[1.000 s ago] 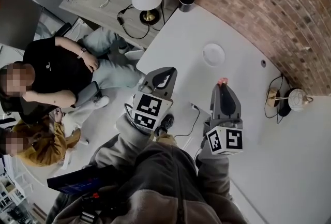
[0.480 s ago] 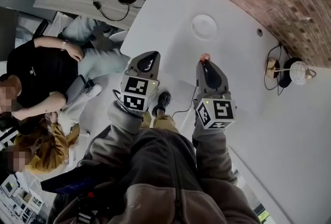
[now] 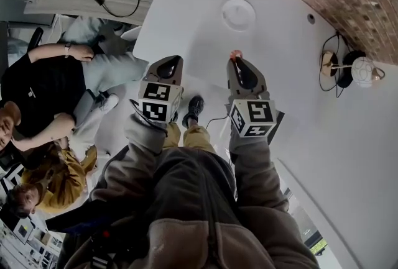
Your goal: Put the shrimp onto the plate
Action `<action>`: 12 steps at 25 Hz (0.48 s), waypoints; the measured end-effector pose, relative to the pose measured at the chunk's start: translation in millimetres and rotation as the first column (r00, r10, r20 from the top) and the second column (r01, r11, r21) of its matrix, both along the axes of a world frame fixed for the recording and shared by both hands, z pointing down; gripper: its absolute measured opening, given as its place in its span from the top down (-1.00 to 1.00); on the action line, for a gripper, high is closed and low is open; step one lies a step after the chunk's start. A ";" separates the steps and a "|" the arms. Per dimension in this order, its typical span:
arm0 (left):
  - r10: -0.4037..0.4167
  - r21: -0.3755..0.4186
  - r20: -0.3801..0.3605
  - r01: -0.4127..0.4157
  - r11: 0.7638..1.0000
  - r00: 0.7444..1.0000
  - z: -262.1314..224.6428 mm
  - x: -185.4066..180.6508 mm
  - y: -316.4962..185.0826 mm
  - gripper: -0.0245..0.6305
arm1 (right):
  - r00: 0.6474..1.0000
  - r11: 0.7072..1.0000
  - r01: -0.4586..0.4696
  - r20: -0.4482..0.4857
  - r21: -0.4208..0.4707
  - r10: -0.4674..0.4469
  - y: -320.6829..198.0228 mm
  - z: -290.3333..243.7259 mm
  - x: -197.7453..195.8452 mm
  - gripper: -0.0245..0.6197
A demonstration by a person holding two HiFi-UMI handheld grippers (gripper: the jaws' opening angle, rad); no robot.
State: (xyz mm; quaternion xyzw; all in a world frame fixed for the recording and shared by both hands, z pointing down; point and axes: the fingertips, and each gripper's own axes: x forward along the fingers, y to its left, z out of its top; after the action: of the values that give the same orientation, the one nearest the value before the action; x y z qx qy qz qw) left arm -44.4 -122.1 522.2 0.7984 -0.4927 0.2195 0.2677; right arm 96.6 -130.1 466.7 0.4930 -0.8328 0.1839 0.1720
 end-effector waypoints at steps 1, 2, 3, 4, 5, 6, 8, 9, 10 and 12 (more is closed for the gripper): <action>0.001 -0.014 0.001 -0.001 1.000 1.000 4.7 0.6 1.2 0.91 | 1.000 1.000 -0.001 -0.003 -0.007 0.001 -0.8 4.4 1.4 0.75; 0.002 -0.026 0.002 -0.002 1.000 1.000 9.5 1.2 1.7 0.91 | 1.000 1.000 -0.001 -0.007 -0.012 0.001 -2.2 8.9 2.8 0.75; 0.003 -0.036 0.004 -0.003 0.999 1.000 14.4 1.5 2.0 0.91 | 1.000 1.000 -0.001 -0.011 -0.017 0.000 -4.0 13.4 4.1 0.75; 0.004 -0.048 0.007 -0.004 0.999 1.000 19.3 1.4 2.7 0.91 | 1.000 1.000 0.000 -0.015 -0.021 0.000 -5.6 17.9 5.1 0.75; 0.005 -0.060 0.010 -0.004 0.998 1.000 24.0 1.0 3.9 0.91 | 1.000 1.000 0.000 -0.019 -0.027 -0.001 -6.6 22.4 6.1 0.75; 0.005 -0.071 0.011 -0.004 0.997 1.000 28.3 0.7 5.5 0.91 | 1.000 0.999 0.000 -0.023 -0.034 -0.001 -7.1 26.8 7.0 0.75; 0.005 -0.097 0.014 -0.003 0.995 1.000 37.3 0.1 9.0 0.91 | 0.999 0.999 0.001 -0.032 -0.046 -0.002 -8.4 35.7 8.7 0.75; 0.003 -0.113 0.016 -0.001 0.994 1.000 42.5 -0.6 11.0 0.91 | 0.999 0.999 0.002 -0.035 -0.052 -0.003 -9.3 40.3 9.3 0.75; 0.001 -0.129 0.020 0.001 0.992 1.000 47.8 -1.4 12.6 0.91 | 0.999 0.998 0.003 -0.038 -0.057 -0.005 -10.3 45.1 9.8 0.75; 0.001 -0.152 0.029 0.003 0.988 1.000 57.0 -2.6 14.4 0.91 | 0.999 0.997 0.006 -0.044 -0.070 -0.009 -12.5 54.6 10.6 0.75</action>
State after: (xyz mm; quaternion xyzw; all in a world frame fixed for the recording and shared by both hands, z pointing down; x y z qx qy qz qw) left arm -47.0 -107.7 579.2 0.7722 -0.4788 0.2676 0.3206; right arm 107.3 -142.6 521.2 0.4875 -0.8236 0.2016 0.2082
